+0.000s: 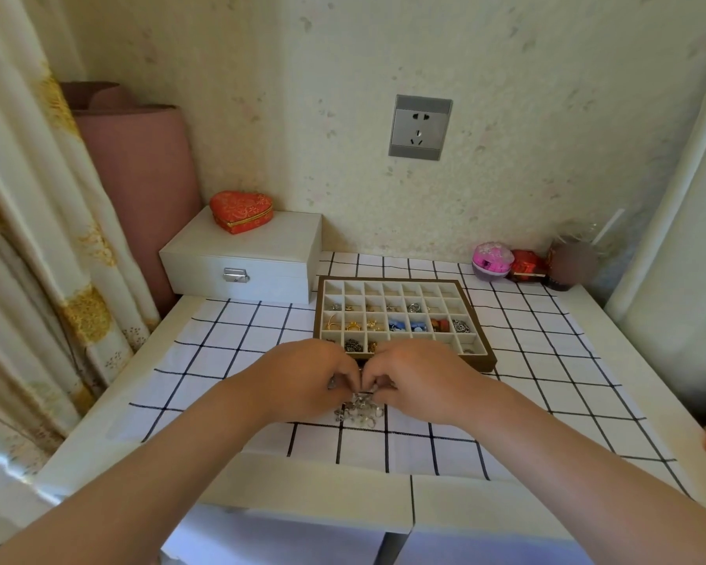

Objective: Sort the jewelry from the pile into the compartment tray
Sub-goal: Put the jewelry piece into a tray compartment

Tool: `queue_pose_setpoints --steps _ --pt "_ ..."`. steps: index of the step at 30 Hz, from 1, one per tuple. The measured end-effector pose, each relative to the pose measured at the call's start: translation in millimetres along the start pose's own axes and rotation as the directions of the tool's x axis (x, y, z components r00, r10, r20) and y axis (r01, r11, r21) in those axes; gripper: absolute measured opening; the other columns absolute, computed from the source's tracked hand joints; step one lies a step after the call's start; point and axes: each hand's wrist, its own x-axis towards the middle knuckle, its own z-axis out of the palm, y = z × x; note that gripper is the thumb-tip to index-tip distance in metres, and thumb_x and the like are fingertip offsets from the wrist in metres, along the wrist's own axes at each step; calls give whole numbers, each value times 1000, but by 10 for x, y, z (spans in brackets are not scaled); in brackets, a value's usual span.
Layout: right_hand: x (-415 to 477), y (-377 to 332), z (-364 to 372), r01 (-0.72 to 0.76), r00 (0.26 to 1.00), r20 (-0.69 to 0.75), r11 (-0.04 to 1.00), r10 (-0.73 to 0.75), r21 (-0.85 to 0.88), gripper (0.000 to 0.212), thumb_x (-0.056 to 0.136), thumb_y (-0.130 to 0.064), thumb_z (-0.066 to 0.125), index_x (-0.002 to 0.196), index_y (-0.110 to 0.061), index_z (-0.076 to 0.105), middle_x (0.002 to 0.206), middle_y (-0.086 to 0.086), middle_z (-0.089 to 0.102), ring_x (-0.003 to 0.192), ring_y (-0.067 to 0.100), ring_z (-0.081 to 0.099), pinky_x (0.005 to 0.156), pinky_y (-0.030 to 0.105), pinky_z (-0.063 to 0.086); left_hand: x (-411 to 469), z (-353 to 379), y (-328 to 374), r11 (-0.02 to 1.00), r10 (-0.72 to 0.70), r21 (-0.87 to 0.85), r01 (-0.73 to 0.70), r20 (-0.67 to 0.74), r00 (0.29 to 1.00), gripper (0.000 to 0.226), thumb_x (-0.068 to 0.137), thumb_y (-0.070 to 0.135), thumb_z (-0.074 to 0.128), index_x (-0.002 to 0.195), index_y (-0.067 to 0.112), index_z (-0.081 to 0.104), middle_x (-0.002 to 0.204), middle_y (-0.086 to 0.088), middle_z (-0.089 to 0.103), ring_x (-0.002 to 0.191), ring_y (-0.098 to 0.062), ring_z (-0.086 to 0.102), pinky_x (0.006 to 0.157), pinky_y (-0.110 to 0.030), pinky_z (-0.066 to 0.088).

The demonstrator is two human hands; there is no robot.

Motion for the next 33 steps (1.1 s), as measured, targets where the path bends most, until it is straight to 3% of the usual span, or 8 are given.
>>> queue_pose_setpoints --steps 8,11,17,20,25,28,30,33 --pt "-9 17 -57 -54 997 -43 996 57 78 11 92 -34 69 99 -32 77 93 -17 68 83 1 60 68 15 41 -20 -120 -50 991 -26 -136 15 -79 997 12 92 30 65 98 37 73 90 23 66 81 12 56 67 -9 39" --pt "8 62 -193 -121 978 -137 960 160 252 5 90 -34 72 92 -33 76 90 -18 70 82 -4 62 72 15 44 30 -182 -65 954 -63 -300 8 -172 983 11 90 26 69 97 34 71 88 19 67 79 8 58 69 -10 41" --pt "116 136 -436 -163 897 -208 729 391 665 4 89 -30 74 86 -32 77 74 -19 71 65 -9 61 63 11 42 258 -309 115 723 -166 -681 -117 -336 927 15 84 13 77 96 21 73 86 6 74 72 -17 64 71 -26 55" --pt "131 183 -535 -171 853 -161 558 496 812 8 92 -27 70 94 -23 77 71 -13 72 48 2 52 52 16 42 421 -376 230 662 -222 -724 -195 -437 871 15 80 12 80 93 17 75 86 3 74 70 -9 64 71 -24 56" --pt "141 338 -641 -160 838 -90 399 538 903 12 95 -25 66 96 -18 76 76 -5 71 50 12 46 40 16 33 674 -450 292 655 -201 -724 -217 -444 873 17 80 16 81 96 17 74 90 0 74 73 -15 61 74 -32 56" --pt "156 456 -659 -181 814 -80 383 575 906 12 94 -26 68 98 -18 75 76 -6 71 52 12 48 40 16 34 826 -447 312 638 -204 -739 -216 -432 878 17 81 14 80 97 13 74 90 -5 73 73 -10 62 76 -32 57" --pt "164 534 -672 -158 804 -116 399 582 903 10 95 -24 68 96 -17 75 75 -6 70 51 12 48 39 16 34 915 -443 342 599 -226 -775 -201 -404 886 17 82 14 79 98 13 73 87 -3 72 68 -5 61 64 -20 53" --pt "176 632 -721 -94 805 -240 517 542 851 10 96 -21 66 91 -17 73 75 -4 70 49 12 49 43 16 38 1031 -433 399 498 -281 -852 -164 -337 899 14 85 18 76 99 17 72 80 7 70 59 -1 58 53 -12 44"
